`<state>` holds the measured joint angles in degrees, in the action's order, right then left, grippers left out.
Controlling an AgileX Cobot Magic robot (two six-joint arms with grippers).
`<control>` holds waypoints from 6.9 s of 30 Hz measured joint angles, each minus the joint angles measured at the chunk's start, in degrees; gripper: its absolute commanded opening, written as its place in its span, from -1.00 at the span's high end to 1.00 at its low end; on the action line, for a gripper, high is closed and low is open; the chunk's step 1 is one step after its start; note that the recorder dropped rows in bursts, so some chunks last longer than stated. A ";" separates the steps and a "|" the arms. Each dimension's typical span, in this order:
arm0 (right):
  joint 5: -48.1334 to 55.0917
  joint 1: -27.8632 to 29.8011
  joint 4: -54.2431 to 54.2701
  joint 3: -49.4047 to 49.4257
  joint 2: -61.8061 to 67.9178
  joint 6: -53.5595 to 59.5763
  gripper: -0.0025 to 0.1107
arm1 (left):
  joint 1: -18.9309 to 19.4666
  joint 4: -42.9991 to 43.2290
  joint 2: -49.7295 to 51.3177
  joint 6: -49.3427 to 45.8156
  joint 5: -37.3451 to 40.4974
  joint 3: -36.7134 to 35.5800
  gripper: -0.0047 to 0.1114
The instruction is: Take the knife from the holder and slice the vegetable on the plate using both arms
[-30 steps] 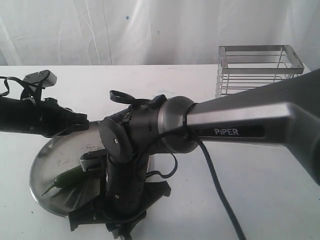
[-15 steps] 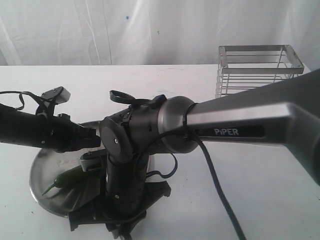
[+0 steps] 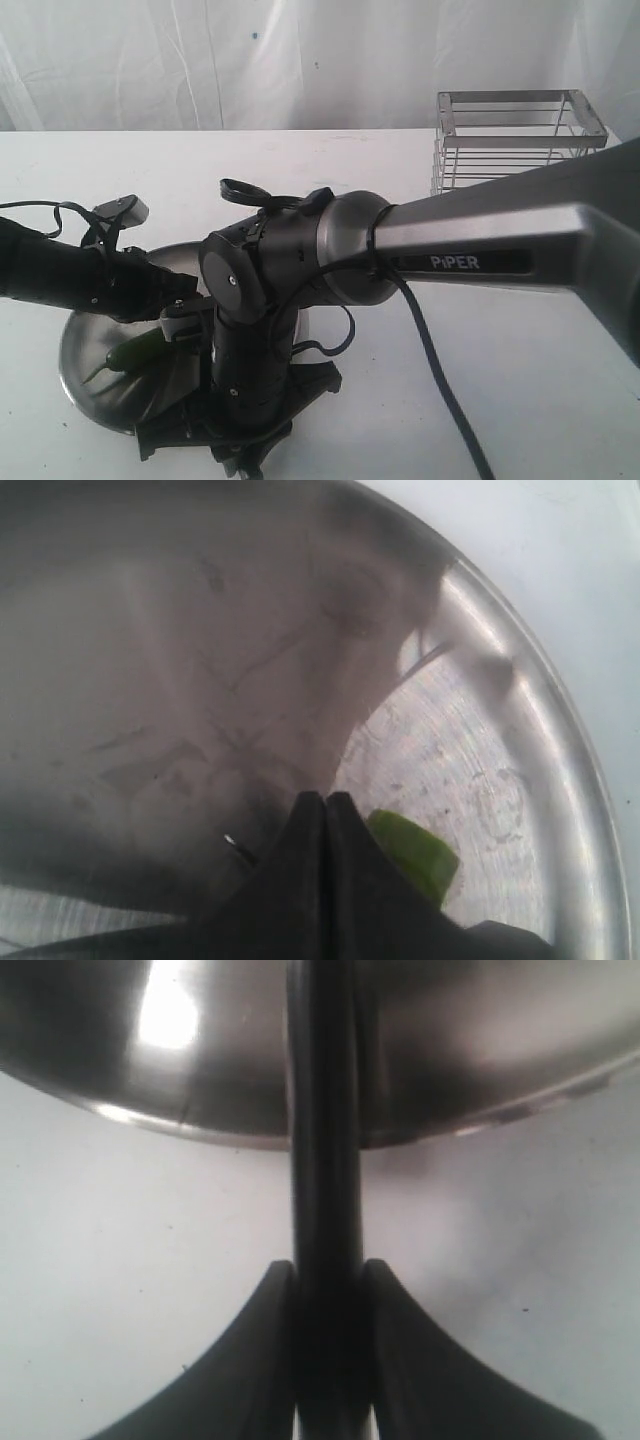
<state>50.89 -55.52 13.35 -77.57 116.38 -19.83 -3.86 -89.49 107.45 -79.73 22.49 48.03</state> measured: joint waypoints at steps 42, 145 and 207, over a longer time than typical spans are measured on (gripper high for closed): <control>5.83 0.00 3.43 0.00 0.00 1.08 0.96 | 0.00 0.19 -3.85 0.00 -2.56 0.34 0.92; 7.88 16.31 8.32 -14.80 8.68 16.34 0.68 | 0.00 -2.75 -18.29 -0.95 -17.36 -4.13 0.92; -6.29 76.10 2.36 -13.39 -31.37 21.99 0.96 | 4.65 -9.28 -62.18 -12.97 -41.16 -8.64 0.92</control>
<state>44.60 20.57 15.71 -90.96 85.00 2.16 0.79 -98.76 45.27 -92.71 -18.67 39.40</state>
